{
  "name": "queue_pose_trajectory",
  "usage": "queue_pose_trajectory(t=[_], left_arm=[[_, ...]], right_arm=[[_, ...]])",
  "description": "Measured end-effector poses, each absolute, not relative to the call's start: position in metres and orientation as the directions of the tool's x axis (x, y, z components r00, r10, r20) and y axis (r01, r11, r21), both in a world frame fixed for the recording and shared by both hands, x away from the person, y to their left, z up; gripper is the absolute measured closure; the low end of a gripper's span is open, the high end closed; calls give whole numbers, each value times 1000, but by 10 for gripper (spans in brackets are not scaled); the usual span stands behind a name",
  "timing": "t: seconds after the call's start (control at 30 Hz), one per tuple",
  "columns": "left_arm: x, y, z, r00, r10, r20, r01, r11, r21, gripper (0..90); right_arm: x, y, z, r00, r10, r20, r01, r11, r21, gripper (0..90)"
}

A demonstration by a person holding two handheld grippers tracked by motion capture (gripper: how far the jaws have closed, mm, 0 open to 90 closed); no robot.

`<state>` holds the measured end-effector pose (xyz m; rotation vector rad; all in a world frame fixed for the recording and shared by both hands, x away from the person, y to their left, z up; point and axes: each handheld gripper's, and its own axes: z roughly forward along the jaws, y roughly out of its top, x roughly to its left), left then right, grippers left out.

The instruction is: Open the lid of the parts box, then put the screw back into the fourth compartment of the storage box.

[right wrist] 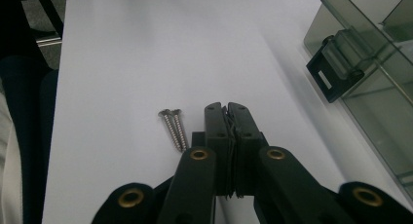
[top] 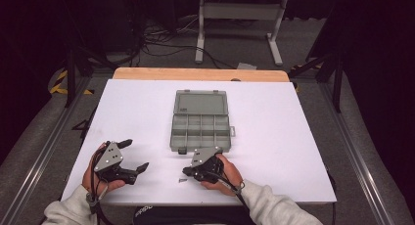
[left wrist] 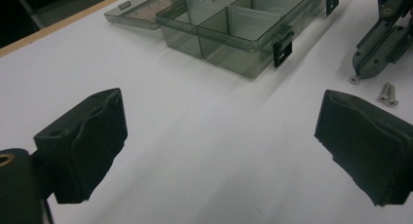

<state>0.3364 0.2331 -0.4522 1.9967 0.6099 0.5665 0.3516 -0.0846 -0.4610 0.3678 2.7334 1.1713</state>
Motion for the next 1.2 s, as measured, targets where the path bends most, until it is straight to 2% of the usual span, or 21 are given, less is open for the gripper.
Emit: queue_pose_trajectory(t=[0.87, 1.2], left_arm=[[337, 233, -452, 768, 625, 138, 191, -430, 882, 53], [337, 229, -450, 772, 618, 147, 180, -435, 882, 52]], right_arm=[[350, -89, -452, -960, 269, -82, 121, 660, 742, 891], [349, -98, -441, -948, 297, -115, 107, 639, 761, 890]])
